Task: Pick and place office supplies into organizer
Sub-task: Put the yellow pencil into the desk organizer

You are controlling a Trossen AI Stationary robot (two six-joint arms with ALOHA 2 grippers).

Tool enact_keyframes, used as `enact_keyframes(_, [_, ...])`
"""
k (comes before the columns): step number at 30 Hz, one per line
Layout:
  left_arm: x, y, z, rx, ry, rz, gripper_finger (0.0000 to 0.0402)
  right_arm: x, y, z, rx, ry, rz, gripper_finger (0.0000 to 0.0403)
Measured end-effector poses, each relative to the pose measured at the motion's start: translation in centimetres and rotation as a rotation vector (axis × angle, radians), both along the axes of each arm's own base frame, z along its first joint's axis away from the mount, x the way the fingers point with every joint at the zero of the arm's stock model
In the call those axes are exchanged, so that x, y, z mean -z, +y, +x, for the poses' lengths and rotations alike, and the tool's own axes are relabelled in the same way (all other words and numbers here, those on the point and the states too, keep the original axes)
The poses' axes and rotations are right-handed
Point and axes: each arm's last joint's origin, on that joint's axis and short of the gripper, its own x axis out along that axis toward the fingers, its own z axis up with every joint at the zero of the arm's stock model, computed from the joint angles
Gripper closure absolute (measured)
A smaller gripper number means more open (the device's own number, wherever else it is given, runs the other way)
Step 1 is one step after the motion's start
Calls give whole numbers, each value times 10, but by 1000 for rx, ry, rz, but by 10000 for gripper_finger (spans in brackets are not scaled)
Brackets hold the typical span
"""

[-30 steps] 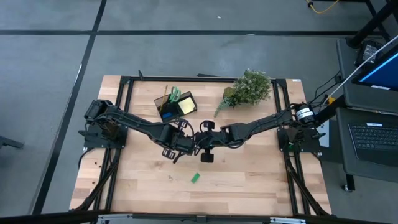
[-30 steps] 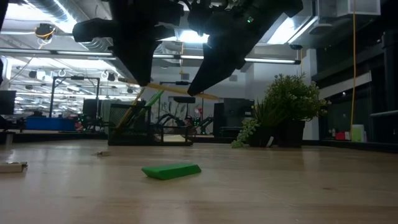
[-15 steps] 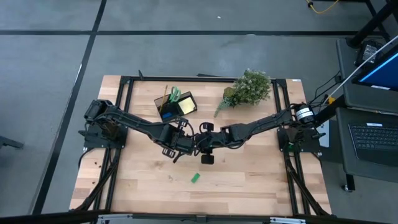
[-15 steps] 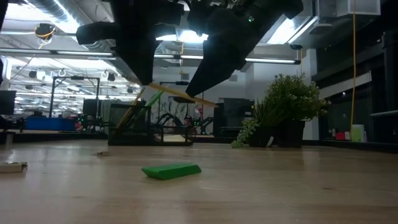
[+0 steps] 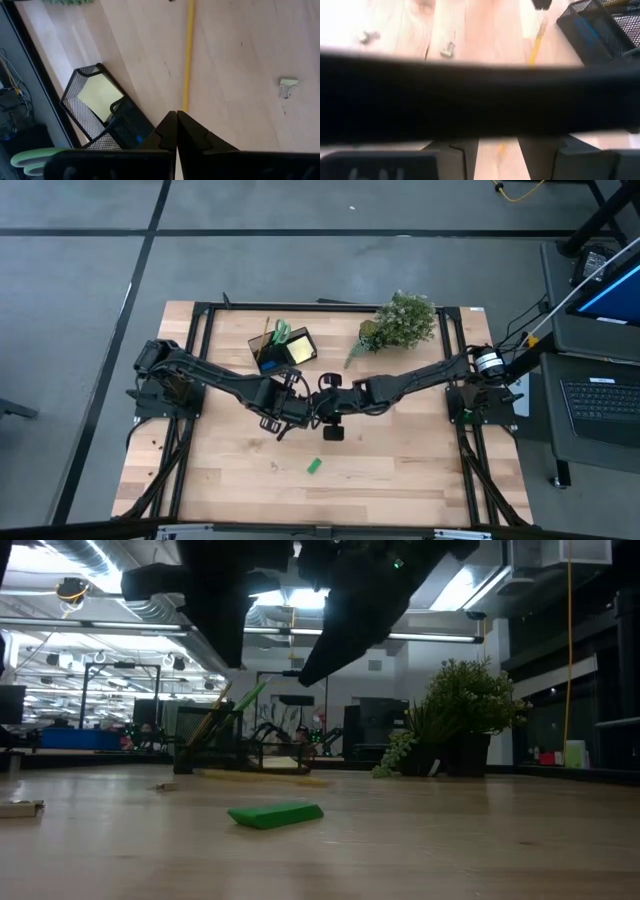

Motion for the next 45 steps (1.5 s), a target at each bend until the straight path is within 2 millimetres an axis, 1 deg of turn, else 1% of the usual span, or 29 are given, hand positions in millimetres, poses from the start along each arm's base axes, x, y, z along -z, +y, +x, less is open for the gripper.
enact_keyframes(4, [-1,0,0,-3,-6,-1,401,-11,-1,-1,-1,61,-21,274])
enact_keyframes(9, [-1,1,0,-13,-9,-4,401,-20,-2,-3,32,114,-41,274])
enact_keyframes(13, [-1,1,0,-21,-6,-5,401,-23,-3,-6,63,128,-67,274])
enact_keyframes(16, [-1,1,0,-36,-12,-8,401,-29,-4,-10,88,124,-71,276])
enact_keyframes(19, [1,3,0,-50,-12,-9,400,-41,-6,-17,103,110,-61,288])
enact_keyframes(23, [1,6,0,-59,-15,-10,401,-57,-9,-32,136,106,-64,316])
enact_keyframes(28, [1,15,4,-72,-20,-10,400,-63,-10,-48,161,71,-47,348])
enact_keyframes(30, [1,19,4,-82,-19,-9,400,-54,-10,-55,172,82,-40,356])
enact_keyframes(32, [2,22,5,-85,-15,-8,400,-36,-10,-65,203,136,-33,363])
enact_keyframes(34, [2,25,6,-63,-11,-4,400,-21,-12,-72,236,153,-22,366])
enact_keyframes(36, [1,28,12,-15,-37,-21,400,-12,-13,-77,251,121,-7,367])
enact_keyframes(39, [7,36,21,78,-111,-87,400,0,-13,-83,248,78,4,367])
enact_keyframes(41, [12,44,20,98,-143,-123,400,5,-14,-87,242,64,6,367])
enact_keyframes(45, [27,67,6,34,-124,-122,400,16,-15,-94,234,53,3,367])
